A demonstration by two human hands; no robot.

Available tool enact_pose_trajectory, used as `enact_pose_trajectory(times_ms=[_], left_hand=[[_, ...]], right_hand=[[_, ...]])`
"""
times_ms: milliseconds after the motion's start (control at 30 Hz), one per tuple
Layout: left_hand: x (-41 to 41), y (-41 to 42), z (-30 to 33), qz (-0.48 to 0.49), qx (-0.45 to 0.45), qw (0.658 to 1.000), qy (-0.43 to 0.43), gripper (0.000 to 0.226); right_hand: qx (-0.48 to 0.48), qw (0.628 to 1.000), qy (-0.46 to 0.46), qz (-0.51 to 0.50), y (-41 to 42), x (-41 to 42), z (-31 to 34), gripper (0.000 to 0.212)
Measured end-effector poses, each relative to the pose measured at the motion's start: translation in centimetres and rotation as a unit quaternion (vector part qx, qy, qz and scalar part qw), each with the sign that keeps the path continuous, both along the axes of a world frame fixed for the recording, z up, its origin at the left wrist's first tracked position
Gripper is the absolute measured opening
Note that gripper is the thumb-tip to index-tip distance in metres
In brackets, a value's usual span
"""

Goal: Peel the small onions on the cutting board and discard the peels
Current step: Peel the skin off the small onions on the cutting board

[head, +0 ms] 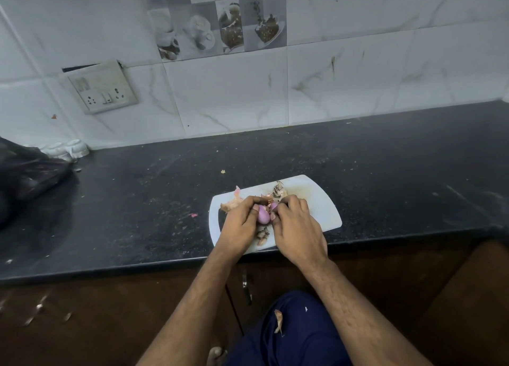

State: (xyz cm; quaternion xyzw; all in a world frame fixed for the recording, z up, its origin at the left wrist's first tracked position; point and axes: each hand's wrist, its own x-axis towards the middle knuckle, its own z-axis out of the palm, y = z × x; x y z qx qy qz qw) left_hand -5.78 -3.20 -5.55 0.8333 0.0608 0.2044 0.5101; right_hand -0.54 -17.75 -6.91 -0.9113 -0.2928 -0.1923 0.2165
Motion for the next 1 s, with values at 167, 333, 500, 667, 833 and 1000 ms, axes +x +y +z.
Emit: enact_pose_trajectory(times_ms=[167,333,500,667,833,1000], left_hand=[[0.1,-0.2,0.0,-0.016,0.035,0.999,-0.008,0.033],[0.1,-0.2,0.1,-0.014,0.054,0.998,0.001,0.029],[0.4,0.0,-0.2,0.033,0.022,0.999,0.011,0.024],[0.3,0.1,-0.3,0.041,0.005,0.999,0.008,0.015],[0.3,0.2,-0.3,0.005,0.006,1.0,-0.001,0.017],[0.1,0.2,-0.3,0.003,0.027,1.0,0.004,0.015]], right_hand=[[0.017,1.0,0.018,0.007,-0.1,0.1,0.1,0.023],[0.182,0.973,0.13,-0.055,-0.2,1.0,1.0,0.02],[0.108,0.989,0.097,-0.032,-0.2,0.6,0.3,0.04],[0.147,0.986,0.082,0.012,-0.5,0.0,-0.1,0.04],[0.116,0.986,0.109,0.05,-0.5,0.2,0.4,0.034],[0.176,0.967,0.18,0.044,-0.6,0.7,1.1,0.021]])
